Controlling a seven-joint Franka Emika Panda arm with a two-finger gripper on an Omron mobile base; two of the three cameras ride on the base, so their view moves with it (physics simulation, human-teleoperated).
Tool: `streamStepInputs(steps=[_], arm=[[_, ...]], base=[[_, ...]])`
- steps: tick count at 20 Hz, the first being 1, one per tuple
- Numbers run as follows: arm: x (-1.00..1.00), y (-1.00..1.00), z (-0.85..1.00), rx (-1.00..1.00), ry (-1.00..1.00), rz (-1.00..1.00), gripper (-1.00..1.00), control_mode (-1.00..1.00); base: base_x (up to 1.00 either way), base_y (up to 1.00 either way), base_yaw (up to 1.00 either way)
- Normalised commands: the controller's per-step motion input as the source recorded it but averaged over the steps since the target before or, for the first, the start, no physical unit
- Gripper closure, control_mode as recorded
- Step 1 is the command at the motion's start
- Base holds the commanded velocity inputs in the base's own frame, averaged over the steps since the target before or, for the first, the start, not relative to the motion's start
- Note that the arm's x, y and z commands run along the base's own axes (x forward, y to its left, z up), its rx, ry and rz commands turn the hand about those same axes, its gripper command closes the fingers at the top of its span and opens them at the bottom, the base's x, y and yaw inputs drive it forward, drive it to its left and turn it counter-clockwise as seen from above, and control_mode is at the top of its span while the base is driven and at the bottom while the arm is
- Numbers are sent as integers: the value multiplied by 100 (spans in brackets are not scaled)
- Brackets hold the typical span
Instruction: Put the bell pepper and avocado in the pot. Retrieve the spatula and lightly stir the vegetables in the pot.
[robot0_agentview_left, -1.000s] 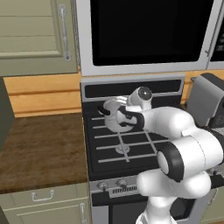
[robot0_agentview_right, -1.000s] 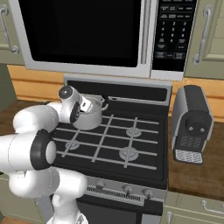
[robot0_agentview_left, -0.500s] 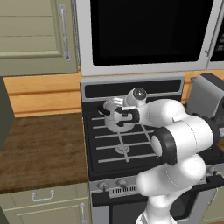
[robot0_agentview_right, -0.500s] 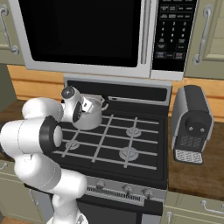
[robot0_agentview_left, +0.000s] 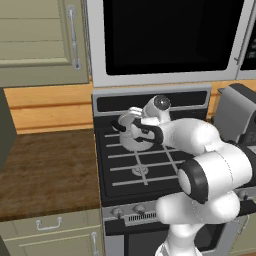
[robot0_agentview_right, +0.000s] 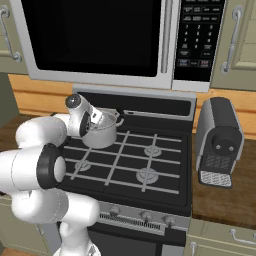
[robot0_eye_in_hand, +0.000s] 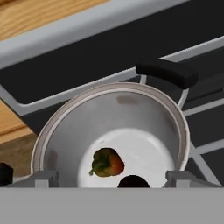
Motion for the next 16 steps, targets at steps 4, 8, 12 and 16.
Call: streamStepInputs(steps=[4,8,12,16], arm=[[-81,-12,76,0,-4,0,-100,-100],[-100,-43,90,0,1,1,-100,-100],[-100,-28,45,0,15,0,-100,-100],[-100,-3,-3,0,27,0,-100,-100]], base=[[0,0,0],[0,0,0],[0,0,0],[0,0,0]])
